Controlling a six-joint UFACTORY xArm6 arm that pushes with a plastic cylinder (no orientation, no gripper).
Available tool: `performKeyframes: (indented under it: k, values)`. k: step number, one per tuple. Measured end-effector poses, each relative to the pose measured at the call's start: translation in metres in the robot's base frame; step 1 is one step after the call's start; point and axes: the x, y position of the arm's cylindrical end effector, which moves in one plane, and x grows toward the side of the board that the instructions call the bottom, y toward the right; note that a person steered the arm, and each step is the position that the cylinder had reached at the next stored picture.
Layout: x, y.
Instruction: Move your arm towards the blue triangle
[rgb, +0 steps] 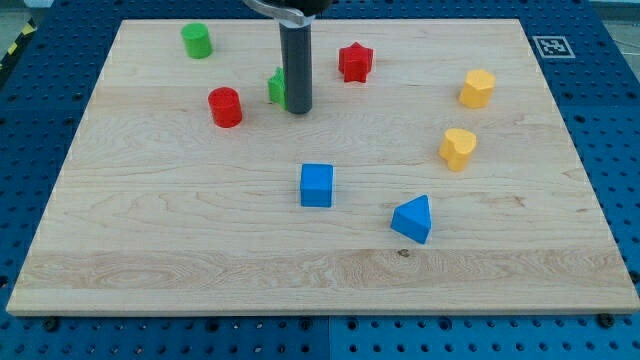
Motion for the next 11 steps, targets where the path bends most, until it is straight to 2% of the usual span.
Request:
performKeyframes:
  k: [1,2,3,5,6,7,8,9,11]
  values:
    - [0.0,0.041]
    - [-0.014,0.057]
    - [-0.026,0.038]
    - [-0.04,-0.039]
    - [-0.045,-0.039]
    - [-0.002,-0.013]
    - [-0.006,-0.041]
    - [-0.053,-0.072]
    - [-0.055,-0.101]
